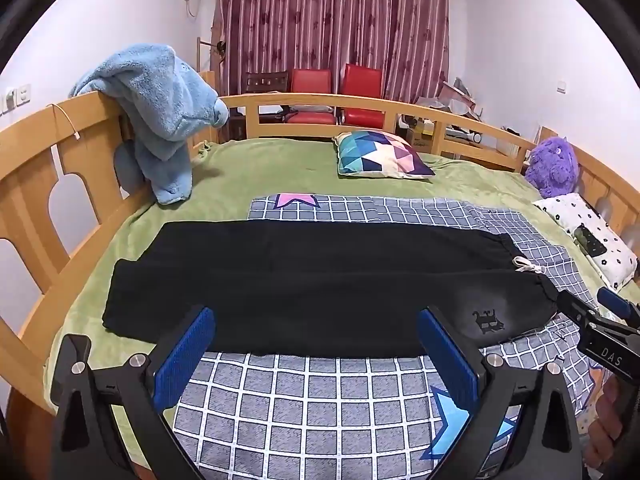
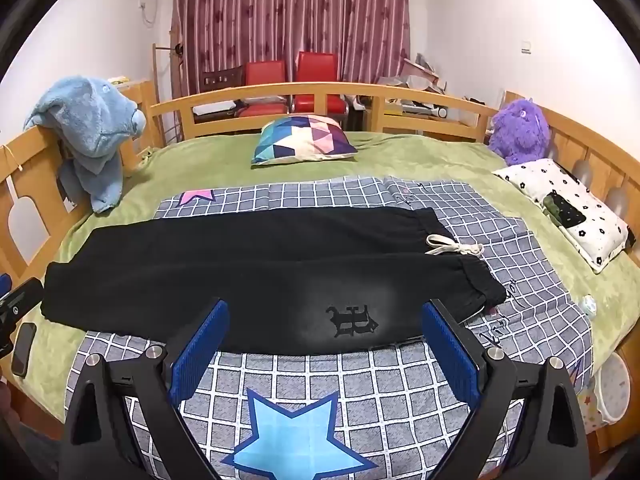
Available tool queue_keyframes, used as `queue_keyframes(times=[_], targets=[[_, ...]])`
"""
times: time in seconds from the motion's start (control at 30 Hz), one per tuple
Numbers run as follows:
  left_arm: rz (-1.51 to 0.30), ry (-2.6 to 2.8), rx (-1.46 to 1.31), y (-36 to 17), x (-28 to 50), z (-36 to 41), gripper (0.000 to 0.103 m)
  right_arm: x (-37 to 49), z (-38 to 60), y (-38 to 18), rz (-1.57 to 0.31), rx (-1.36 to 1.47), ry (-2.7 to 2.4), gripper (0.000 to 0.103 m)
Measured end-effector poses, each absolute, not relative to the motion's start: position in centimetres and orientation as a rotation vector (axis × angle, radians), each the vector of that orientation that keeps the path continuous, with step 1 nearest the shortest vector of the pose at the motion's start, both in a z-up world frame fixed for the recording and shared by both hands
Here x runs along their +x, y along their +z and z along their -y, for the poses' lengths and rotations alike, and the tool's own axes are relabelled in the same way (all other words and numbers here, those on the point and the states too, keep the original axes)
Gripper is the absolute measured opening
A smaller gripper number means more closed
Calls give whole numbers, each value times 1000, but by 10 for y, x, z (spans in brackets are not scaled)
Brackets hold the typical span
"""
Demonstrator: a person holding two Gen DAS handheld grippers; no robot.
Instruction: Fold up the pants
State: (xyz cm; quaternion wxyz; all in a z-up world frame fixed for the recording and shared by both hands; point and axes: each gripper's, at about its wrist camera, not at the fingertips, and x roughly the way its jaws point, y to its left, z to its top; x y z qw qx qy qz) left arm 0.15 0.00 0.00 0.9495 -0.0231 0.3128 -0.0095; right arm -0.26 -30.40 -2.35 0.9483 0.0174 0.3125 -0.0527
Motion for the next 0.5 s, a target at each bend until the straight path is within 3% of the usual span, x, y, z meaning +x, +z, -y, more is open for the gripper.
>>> queue_keyframes(times=[0.5], targets=[[-636, -27, -60, 0, 0, 1, 102, -2, 302, -24, -634, 40, -107, 96]])
